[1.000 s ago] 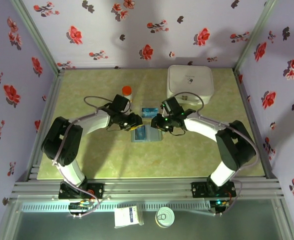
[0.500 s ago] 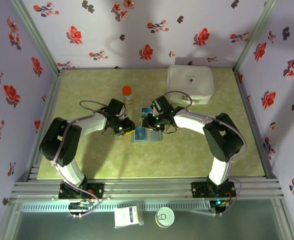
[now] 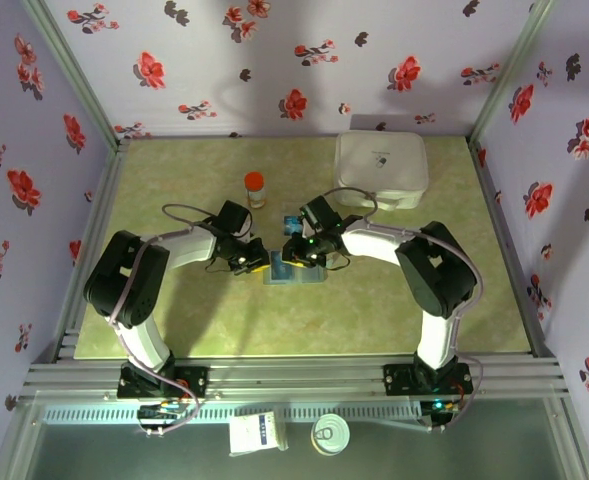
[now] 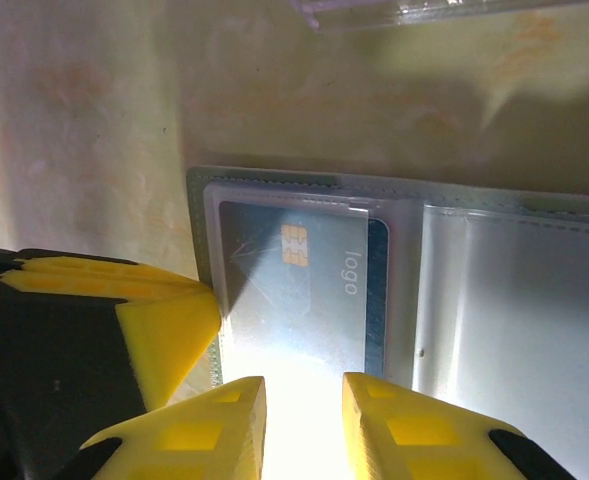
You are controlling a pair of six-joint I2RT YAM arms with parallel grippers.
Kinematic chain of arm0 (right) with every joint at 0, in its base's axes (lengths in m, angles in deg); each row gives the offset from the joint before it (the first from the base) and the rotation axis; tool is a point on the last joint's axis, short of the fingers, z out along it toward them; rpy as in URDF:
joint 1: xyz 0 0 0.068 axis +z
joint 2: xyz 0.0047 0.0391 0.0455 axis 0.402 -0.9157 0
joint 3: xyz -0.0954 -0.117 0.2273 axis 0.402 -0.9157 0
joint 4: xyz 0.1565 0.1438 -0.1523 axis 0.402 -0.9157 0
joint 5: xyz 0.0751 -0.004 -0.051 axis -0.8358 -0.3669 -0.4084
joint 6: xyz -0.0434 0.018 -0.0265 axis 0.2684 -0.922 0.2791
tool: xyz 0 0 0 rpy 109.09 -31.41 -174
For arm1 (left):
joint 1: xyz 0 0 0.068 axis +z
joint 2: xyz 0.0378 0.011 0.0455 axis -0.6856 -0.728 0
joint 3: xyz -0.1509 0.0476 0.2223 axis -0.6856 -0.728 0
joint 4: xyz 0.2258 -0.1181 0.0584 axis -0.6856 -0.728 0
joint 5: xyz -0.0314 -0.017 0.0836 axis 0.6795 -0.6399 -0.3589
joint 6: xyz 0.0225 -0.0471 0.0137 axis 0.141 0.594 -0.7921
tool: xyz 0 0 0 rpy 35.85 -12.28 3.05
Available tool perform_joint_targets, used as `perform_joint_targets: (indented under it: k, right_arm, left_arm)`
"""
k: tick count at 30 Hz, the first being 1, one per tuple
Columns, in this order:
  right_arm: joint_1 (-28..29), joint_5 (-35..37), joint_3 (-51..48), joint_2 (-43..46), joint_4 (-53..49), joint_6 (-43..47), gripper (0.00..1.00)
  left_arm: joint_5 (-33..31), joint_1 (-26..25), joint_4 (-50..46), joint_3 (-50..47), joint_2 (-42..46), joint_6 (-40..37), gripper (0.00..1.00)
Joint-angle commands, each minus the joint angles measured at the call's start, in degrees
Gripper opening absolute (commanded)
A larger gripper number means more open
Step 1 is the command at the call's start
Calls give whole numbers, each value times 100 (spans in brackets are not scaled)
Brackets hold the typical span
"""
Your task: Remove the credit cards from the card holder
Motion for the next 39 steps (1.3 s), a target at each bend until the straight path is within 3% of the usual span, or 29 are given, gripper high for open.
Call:
perform_joint_targets:
  k: [1, 21, 39]
  right_arm:
    - [53, -99, 130, -138, 72, -17, 28]
    - [53, 569, 128, -29, -516, 295, 24]
    - [53, 274, 3, 272, -149, 143, 25]
  left_arm:
    - [31, 32, -39, -47, -107, -147, 11]
    - [-11, 30, -81, -48, -63, -129, 10]
    - [32, -60, -242, 204, 323, -72, 6]
